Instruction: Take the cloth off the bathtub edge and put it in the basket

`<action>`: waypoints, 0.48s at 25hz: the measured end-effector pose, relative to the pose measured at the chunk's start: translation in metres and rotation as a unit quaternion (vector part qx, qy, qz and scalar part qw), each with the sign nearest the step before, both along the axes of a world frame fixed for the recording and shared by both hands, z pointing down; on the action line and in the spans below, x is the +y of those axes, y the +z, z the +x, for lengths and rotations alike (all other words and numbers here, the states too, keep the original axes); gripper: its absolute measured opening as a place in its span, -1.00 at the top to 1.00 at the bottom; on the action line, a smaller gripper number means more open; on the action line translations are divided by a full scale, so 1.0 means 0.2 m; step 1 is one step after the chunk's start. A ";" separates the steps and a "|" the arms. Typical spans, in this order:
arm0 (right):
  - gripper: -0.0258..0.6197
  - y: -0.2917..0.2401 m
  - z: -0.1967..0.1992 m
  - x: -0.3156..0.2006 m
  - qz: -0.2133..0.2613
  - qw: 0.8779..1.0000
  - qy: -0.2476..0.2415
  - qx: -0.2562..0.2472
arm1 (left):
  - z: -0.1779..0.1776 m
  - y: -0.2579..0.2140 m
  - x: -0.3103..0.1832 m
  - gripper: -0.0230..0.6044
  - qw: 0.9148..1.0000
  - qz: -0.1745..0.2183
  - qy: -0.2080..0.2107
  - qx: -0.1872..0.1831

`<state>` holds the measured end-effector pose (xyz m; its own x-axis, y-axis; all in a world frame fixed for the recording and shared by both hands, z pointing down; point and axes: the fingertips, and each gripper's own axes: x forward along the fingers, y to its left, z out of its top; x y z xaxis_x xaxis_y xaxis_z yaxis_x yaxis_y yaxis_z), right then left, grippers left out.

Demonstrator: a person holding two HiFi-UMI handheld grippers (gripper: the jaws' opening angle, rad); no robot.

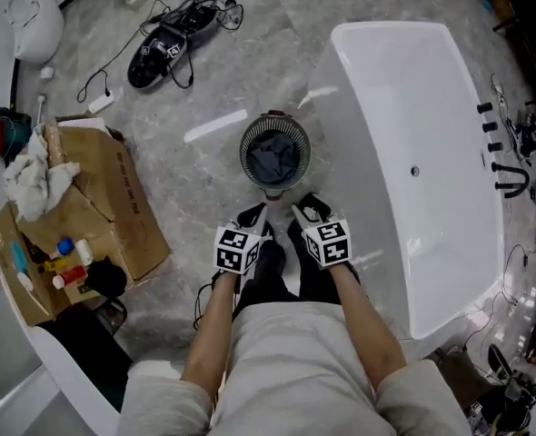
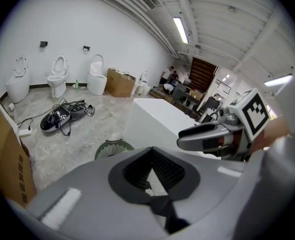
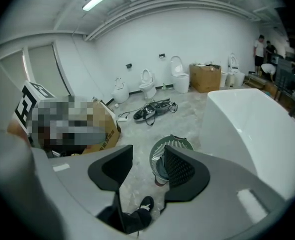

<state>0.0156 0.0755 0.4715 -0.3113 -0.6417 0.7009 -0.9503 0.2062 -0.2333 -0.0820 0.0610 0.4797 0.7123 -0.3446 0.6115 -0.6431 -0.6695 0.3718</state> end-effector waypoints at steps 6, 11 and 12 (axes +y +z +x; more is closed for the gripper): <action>0.38 -0.17 -0.06 0.14 0.023 0.999 0.026 -0.015 | -0.05 -0.21 0.08 0.75 1.000 0.017 0.012 -0.010; 0.39 -0.22 -0.10 0.21 0.022 0.999 0.028 -0.018 | -0.09 -0.30 0.12 0.74 1.000 0.016 0.008 -0.006; 0.39 -0.22 -0.11 0.22 0.021 0.999 0.026 -0.017 | -0.10 -0.31 0.12 0.74 1.000 0.015 0.009 -0.003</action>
<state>-0.0060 0.1195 0.4265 -0.2999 -0.6858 0.6631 -0.9517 0.1671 -0.2576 -0.1021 0.0859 0.4183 0.7146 -0.3498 0.6058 -0.6327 -0.6924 0.3466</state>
